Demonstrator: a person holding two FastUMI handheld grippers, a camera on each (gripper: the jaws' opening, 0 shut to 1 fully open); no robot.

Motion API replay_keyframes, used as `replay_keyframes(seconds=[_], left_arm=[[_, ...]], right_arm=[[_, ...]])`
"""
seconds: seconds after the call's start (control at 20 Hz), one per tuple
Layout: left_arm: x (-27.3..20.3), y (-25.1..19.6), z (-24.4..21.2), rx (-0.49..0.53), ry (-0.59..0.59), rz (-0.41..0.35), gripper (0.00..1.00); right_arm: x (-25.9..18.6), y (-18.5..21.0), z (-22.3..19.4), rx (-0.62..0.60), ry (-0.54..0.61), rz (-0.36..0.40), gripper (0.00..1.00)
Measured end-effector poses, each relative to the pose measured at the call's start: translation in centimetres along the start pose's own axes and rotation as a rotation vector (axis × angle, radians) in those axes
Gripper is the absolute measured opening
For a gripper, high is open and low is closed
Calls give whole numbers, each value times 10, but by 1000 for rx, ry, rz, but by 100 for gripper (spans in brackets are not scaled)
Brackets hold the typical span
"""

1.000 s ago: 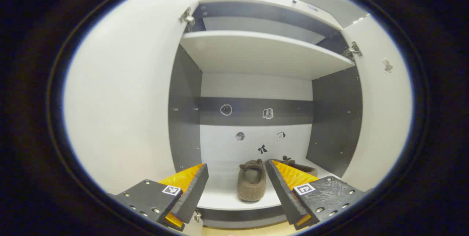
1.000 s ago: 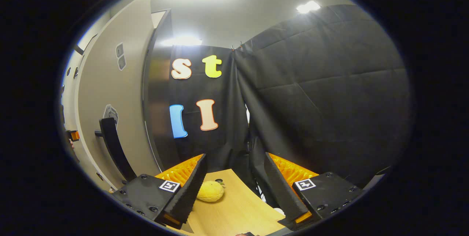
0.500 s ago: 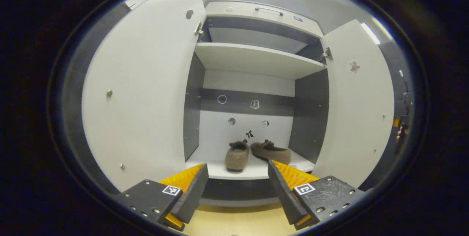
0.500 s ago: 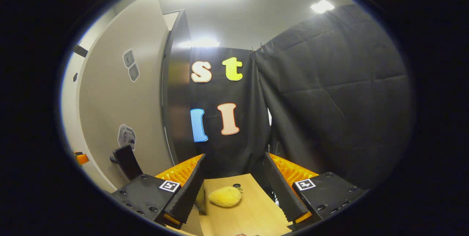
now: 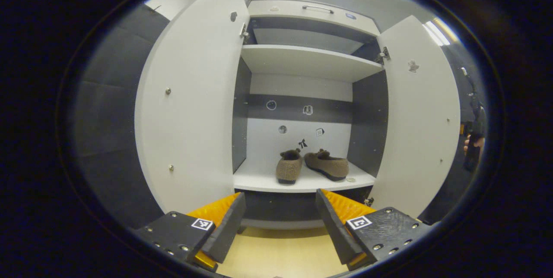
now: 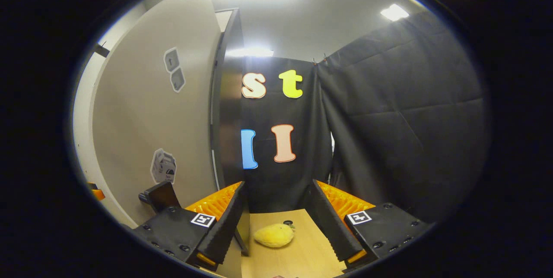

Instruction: Grab one shoe with the right hand and put it into the shoe cabinet, grab the other shoe with the left hand and put it into the shoe cabinet; then close the right door with the right hand and the left door with the left hand.

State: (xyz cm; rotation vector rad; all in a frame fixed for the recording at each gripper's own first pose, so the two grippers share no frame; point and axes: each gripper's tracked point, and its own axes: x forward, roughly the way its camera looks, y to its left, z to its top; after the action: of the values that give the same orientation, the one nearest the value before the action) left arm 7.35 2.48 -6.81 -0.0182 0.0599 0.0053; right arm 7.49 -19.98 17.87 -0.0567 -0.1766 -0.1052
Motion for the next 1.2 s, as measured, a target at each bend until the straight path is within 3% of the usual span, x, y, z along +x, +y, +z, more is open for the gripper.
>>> replay_keyframes(seconds=[0.05, 0.15, 0.2, 0.25, 0.35, 0.4, 0.55, 0.6, 0.75, 0.8, 0.85, 1.0, 1.1, 1.2], left_arm=[[-2, 0, 1, -1, -5, 2, 100], [-7, 2, 3, 11, -18, 3, 100], [-9, 4, 3, 14, -20, 6, 95], [-9, 6, 1, 13, -16, 10, 100], [-11, 12, -2, 4, -5, 19, 95], [-14, 15, -3, 1, -3, 22, 100], [-22, 26, -3, 1, -4, 38, 100], [-25, 29, -1, -3, -7, 41, 95], [-37, 33, -3, -17, -12, 22, 95], [-42, 36, -2, -18, -18, 17, 95], [-47, 39, -1, -19, -29, 19, 95], [-70, 60, 4, -42, -68, 34, 95], [-85, 82, 7, -52, -88, 57, 100], [-100, 117, 15, -39, -124, 107, 89]], right_arm=[[-2, 4, -2, 14, 6, 6, 94], [-3, 17, -5, 48, 10, 28, 94], [-2, 25, -6, 64, 11, 39, 87], [-2, 34, -7, 76, 14, 56, 95], [-2, 57, -8, 87, 13, 101, 95], [-2, 69, -8, 88, 13, 126, 95], [-2, 108, -11, 94, 16, 204, 95], [0, 119, -12, 93, 16, 213, 95], [3, 147, -11, 68, -2, 235, 95], [2, 158, -12, 56, -1, 249, 87], [1, 170, -13, 49, -6, 270, 95], [-3, 200, -9, 78, -26, 339, 98], [-8, 202, -13, 78, -34, 333, 98], [-7, 199, -21, 74, -24, 300, 98]])
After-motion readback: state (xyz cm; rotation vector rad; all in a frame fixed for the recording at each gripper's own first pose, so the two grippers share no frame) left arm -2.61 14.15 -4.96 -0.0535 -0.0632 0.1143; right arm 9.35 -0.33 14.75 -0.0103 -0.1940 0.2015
